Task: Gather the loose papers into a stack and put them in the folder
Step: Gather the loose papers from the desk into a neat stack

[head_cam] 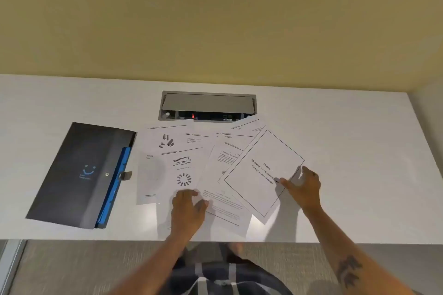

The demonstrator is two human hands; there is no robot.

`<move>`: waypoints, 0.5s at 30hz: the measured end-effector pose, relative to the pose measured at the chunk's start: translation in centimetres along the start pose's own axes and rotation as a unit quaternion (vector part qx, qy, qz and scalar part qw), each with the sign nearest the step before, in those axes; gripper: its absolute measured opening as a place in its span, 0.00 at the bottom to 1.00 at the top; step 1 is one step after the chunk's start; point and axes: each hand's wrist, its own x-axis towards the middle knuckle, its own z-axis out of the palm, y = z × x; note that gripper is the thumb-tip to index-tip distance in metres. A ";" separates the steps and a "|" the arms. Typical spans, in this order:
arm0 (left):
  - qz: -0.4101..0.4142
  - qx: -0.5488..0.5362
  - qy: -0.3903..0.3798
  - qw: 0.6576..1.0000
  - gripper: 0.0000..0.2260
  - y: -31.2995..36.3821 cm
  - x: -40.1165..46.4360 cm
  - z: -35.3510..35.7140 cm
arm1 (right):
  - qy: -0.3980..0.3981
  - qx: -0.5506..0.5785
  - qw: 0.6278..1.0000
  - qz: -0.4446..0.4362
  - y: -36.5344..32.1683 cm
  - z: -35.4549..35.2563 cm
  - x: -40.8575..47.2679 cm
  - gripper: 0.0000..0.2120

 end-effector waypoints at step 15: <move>-0.048 0.071 -0.008 0.996 0.49 3.1 2.3 2.2 | -0.031 -0.143 0.989 -0.030 -1.8 -0.2 5.7 0.60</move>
